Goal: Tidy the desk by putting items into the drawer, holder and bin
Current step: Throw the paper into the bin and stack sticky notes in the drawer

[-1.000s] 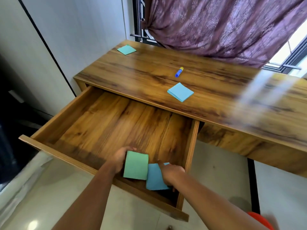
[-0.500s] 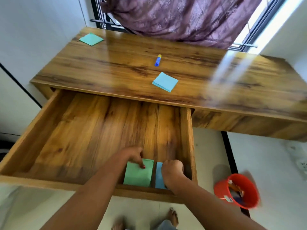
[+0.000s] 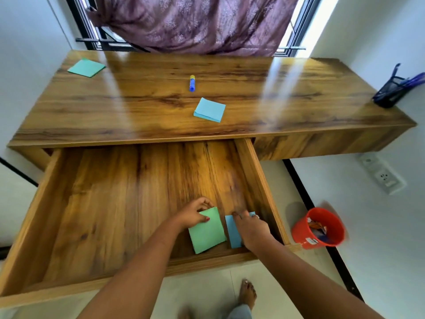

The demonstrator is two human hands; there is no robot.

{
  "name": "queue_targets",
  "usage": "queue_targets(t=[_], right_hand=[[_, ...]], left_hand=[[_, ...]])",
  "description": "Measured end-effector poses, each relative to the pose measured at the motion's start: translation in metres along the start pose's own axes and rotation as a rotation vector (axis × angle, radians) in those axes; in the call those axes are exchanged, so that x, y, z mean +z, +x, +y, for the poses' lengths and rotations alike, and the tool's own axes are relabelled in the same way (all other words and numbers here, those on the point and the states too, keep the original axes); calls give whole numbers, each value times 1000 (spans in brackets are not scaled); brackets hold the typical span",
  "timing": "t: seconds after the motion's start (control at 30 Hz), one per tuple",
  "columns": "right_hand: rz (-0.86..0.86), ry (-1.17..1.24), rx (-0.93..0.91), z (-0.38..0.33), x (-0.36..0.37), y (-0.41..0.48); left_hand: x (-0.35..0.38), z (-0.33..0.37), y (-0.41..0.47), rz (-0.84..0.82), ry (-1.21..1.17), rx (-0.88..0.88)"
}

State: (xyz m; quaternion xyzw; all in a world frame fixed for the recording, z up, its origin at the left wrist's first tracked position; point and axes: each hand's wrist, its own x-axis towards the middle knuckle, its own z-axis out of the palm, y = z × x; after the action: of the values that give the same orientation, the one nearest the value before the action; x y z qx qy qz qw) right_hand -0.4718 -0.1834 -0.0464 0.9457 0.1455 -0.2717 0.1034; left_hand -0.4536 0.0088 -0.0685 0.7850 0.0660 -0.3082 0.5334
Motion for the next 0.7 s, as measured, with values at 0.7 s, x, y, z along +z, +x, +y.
queue_targets(t=[0.7], right_hand=[[16,73,-1,-1,0,0]], left_hand=[[44,-11,2,251,937,117]])
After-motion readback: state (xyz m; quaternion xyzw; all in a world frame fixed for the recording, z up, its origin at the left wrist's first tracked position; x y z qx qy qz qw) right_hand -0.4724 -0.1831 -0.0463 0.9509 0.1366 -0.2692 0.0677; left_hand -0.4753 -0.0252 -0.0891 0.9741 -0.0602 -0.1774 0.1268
